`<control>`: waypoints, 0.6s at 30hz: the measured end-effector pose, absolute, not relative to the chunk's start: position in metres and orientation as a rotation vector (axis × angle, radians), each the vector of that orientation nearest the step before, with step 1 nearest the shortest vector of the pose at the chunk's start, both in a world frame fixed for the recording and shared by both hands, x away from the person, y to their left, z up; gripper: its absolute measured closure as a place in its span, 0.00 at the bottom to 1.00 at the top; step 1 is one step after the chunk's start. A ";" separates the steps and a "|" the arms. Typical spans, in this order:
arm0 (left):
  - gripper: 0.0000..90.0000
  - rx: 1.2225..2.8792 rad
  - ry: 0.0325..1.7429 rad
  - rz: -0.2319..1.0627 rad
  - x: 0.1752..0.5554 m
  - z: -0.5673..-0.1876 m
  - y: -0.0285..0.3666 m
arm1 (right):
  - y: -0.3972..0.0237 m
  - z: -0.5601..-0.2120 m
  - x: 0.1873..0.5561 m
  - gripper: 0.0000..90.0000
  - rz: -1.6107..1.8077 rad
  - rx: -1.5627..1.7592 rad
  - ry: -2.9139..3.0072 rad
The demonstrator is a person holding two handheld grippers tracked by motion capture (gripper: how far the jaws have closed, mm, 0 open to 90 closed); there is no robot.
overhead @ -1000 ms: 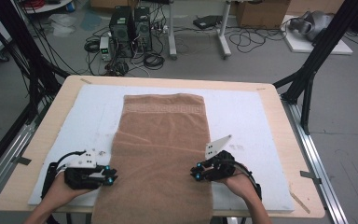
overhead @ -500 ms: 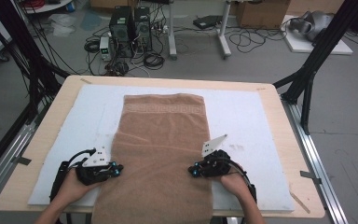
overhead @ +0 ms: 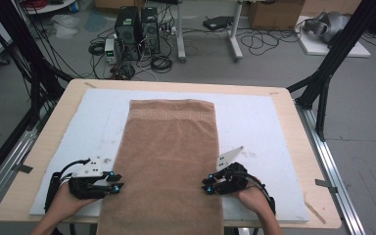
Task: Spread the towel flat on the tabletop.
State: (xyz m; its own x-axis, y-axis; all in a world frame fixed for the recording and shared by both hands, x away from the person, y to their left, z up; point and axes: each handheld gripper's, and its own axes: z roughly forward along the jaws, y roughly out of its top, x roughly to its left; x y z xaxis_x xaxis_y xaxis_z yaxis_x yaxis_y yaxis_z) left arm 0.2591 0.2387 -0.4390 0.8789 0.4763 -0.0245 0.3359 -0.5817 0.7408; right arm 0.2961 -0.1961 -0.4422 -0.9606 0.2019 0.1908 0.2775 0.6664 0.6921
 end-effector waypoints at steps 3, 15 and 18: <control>0.78 2.227 0.590 0.221 0.258 -0.442 0.239 | -0.199 -0.444 0.294 0.96 -1.188 -0.386 -2.757; 0.75 2.206 0.585 0.185 0.258 -0.438 0.240 | -0.219 -0.432 0.294 0.81 -1.268 -0.431 -2.709; 0.71 2.167 0.604 0.185 0.262 -0.433 0.243 | -0.215 -0.431 0.300 0.73 -1.294 -0.461 -2.708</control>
